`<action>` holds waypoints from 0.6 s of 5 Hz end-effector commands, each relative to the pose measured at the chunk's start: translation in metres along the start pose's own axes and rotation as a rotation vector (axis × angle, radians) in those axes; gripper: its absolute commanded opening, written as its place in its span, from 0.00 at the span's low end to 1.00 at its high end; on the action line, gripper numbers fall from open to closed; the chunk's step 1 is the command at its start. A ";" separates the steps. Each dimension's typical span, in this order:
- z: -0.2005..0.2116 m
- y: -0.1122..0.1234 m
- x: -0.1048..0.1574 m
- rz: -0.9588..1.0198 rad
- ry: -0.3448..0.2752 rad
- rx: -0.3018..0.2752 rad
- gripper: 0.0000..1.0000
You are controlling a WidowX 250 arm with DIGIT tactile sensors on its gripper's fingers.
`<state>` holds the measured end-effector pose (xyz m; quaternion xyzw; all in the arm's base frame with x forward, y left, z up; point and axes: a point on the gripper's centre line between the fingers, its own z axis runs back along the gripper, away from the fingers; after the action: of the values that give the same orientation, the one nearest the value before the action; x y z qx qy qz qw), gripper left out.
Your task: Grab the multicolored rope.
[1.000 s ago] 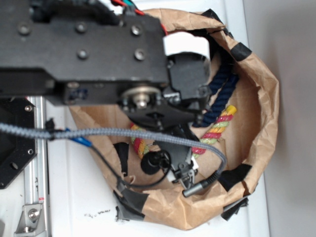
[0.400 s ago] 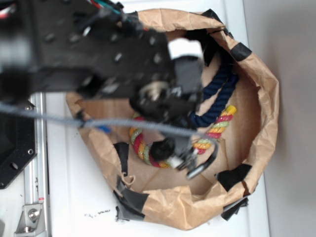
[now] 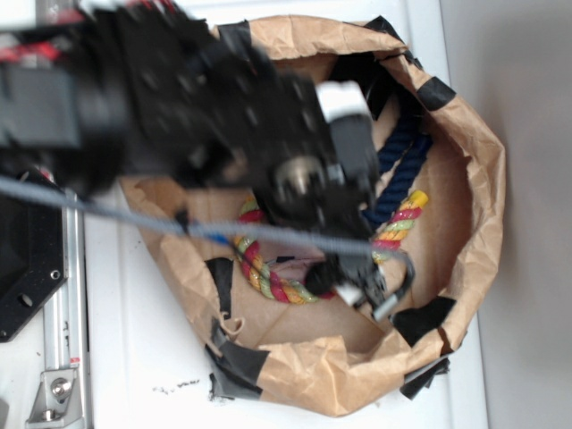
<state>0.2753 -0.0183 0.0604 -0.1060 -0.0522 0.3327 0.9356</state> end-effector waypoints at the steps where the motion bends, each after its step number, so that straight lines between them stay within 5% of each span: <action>1: -0.035 -0.029 -0.018 -0.151 0.001 0.035 1.00; 2: -0.054 -0.021 -0.015 -0.151 0.007 0.087 0.68; 3: -0.052 -0.013 -0.001 -0.140 0.029 0.077 0.00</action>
<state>0.2880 -0.0419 0.0150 -0.0728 -0.0245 0.2725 0.9591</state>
